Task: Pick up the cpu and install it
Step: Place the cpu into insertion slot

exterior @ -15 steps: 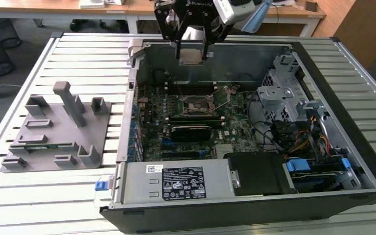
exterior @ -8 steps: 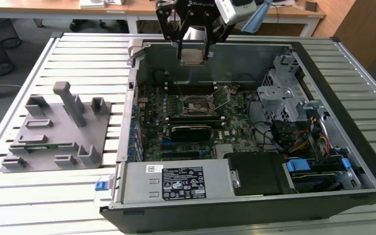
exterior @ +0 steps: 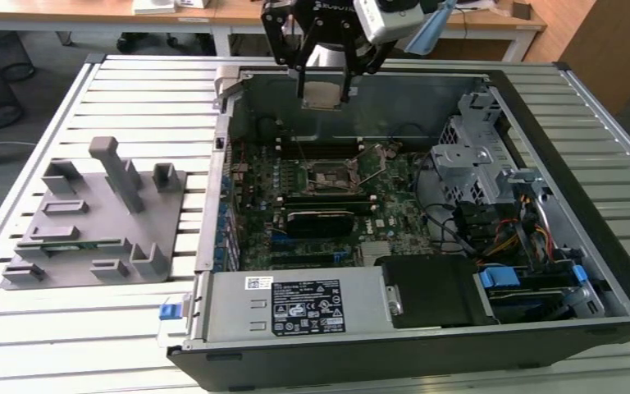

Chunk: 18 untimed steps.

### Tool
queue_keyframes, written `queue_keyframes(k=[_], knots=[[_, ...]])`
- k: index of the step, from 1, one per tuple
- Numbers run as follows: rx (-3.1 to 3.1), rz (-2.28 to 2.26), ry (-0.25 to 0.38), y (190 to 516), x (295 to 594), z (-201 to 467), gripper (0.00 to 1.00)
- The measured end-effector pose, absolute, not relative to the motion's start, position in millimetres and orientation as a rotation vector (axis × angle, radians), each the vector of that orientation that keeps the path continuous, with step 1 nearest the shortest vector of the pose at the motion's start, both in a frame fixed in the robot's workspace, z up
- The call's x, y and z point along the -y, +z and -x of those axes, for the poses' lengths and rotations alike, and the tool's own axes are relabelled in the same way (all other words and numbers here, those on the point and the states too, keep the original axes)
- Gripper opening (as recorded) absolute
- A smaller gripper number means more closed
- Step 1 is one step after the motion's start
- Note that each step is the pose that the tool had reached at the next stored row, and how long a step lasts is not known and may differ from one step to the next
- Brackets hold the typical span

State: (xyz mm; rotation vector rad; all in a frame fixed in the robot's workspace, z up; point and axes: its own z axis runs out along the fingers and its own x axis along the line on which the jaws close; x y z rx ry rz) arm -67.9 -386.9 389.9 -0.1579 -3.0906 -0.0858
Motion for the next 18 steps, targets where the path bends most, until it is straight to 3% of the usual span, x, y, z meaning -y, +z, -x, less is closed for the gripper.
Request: queue_keyframes(k=[18], knots=[[3.042,0.616,-0.096,387.1,386.6,67.9,0.54]])
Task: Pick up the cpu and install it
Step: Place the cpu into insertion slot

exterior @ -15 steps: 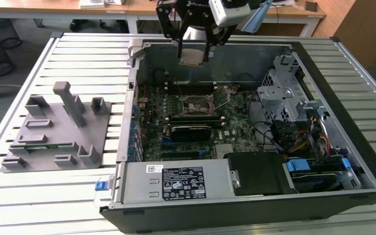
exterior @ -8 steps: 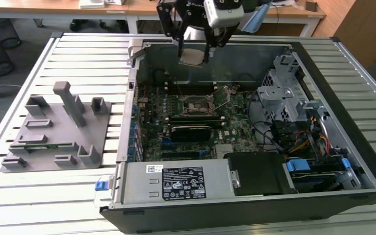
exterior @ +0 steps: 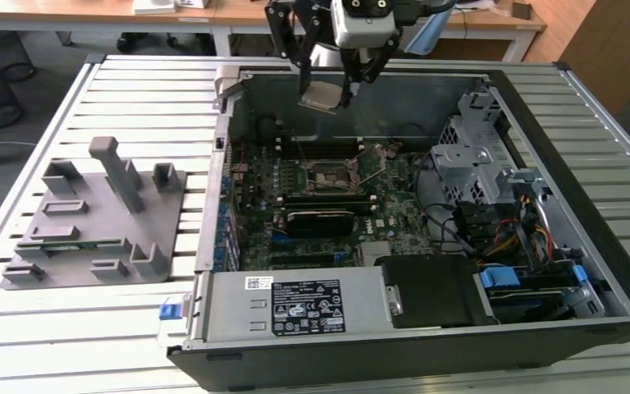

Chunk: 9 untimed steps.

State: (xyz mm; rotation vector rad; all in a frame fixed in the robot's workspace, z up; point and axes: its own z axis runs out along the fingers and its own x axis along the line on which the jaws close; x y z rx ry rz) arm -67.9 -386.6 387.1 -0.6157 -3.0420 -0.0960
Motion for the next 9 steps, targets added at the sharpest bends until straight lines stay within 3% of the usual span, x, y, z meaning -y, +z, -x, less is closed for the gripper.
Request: queue_keyframes(k=[9], knots=[[3.001,0.808,-0.099,386.0,385.9,67.9,0.54]])
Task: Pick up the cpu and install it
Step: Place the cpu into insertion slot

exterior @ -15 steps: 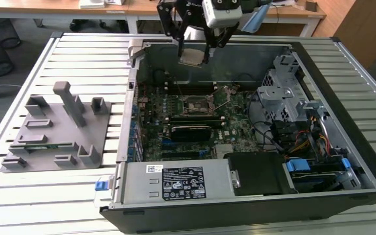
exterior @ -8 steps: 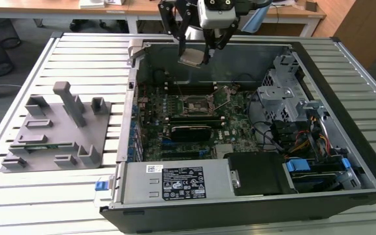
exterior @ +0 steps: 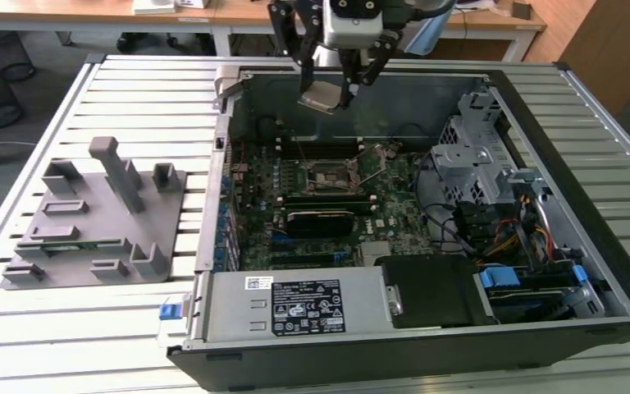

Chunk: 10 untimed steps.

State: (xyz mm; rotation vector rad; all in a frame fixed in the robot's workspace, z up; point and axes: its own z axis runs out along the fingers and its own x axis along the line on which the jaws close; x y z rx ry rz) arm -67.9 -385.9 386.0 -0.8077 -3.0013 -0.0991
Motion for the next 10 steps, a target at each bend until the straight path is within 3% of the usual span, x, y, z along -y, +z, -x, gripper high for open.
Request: queue_keyframes(k=[10], knots=[[2.938,1.03,-0.102,384.3,385.6,67.9,0.54]])
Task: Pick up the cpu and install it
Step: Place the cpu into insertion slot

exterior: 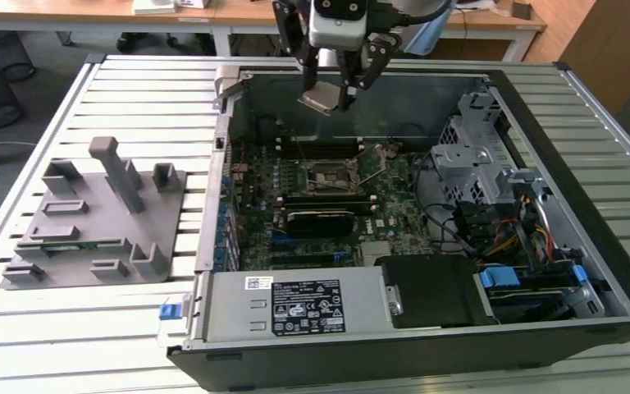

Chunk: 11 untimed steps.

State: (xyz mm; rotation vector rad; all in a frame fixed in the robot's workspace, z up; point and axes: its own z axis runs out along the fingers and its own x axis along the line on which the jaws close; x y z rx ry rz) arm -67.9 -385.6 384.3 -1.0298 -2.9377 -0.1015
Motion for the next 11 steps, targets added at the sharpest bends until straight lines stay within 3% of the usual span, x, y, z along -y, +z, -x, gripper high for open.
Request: queue_keyframes(k=[11], knots=[[2.85,1.267,-0.104,382.4,385.3,67.9,0.54]])
